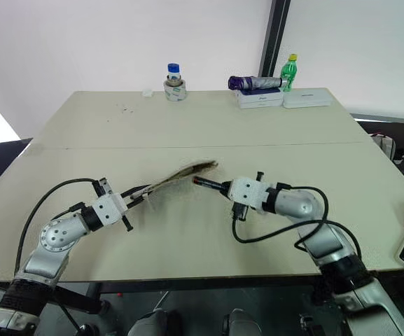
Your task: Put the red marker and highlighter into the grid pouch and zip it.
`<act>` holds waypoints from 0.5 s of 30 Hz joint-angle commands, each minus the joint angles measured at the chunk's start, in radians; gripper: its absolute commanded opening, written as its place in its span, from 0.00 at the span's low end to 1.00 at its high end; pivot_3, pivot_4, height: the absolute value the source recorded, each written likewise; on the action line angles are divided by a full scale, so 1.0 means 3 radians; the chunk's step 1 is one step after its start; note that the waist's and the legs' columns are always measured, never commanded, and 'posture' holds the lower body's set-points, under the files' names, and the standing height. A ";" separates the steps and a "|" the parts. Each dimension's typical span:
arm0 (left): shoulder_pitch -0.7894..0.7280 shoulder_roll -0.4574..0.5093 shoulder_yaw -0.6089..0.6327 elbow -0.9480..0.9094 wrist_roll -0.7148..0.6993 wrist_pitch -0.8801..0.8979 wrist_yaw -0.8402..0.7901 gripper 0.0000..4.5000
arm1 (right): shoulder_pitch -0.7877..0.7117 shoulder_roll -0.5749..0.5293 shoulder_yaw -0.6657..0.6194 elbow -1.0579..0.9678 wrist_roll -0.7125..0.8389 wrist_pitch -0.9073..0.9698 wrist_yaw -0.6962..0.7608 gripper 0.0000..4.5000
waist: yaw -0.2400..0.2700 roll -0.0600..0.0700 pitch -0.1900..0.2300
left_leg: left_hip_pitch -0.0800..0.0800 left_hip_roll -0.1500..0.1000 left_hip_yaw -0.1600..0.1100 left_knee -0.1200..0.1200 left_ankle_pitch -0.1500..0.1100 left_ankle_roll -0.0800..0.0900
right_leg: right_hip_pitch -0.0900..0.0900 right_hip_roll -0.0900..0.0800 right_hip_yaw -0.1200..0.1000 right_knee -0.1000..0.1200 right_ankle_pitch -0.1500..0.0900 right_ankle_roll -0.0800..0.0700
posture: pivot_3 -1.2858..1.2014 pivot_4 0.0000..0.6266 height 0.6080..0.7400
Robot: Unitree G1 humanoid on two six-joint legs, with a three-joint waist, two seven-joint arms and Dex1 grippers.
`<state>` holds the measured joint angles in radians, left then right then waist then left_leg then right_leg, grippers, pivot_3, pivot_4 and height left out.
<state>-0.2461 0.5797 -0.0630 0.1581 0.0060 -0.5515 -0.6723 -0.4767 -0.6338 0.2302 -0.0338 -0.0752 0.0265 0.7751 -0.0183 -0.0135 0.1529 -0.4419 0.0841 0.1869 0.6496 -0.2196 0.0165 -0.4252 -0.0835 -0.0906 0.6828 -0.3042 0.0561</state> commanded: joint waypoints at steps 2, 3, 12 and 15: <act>-0.0037 0.0022 -0.0028 -0.0051 0.0047 -0.0102 -0.0011 0.00 | -0.0227 0.0102 0.0022 0.0142 -0.0110 -0.0191 -0.0032 0.08 | 0.0002 0.0000 0.0000 | 0.0000 0.0001 0.0000 -0.0001 0.0011 -0.0018 | 0.0000 0.0001 0.0000 0.0000 0.0000 0.0000 | 0.52 0.24 0.98; -0.0042 0.0019 -0.0024 -0.0040 0.0062 -0.0098 0.0001 0.00 | -0.0255 0.0096 0.0023 0.0190 -0.0136 -0.0238 -0.0017 0.08 | 0.0009 0.0000 0.0000 | 0.0000 0.0001 0.0001 -0.0002 0.0011 -0.0019 | 0.0000 0.0001 0.0000 0.0000 0.0000 0.0000 | 0.52 0.24 0.98; 0.0006 0.0006 0.0112 -0.0026 0.0024 0.0026 0.0187 0.00 | -0.0048 -0.0214 -0.0128 0.0153 0.0209 -0.0435 0.0532 0.08 | 0.0013 0.0000 0.0000 | -0.0001 -0.0001 0.0001 0.0000 0.0010 -0.0017 | 0.0000 -0.0002 0.0000 0.0000 0.0000 0.0000 | 0.52 0.24 0.98; 0.0009 0.0016 0.0110 -0.0016 0.0018 0.0022 0.0195 0.00 | 0.0012 -0.0202 -0.0209 0.0026 0.0455 -0.0444 0.0648 0.08 | 0.0009 0.0000 0.0000 | -0.0001 0.0000 0.0001 0.0000 0.0010 -0.0017 | 0.0000 -0.0001 0.0000 0.0000 0.0000 0.0000 | 0.52 0.24 0.98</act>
<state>-0.2401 0.5785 -0.0557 0.1596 0.0194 -0.5364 -0.6279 -0.4667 -0.6971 0.2121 0.0373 0.0030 -0.0987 0.9520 -0.0155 -0.0135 0.1529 -0.4421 0.0842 0.1871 0.6495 -0.2165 0.0114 -0.4251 -0.0836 -0.0906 0.6828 -0.3042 0.0560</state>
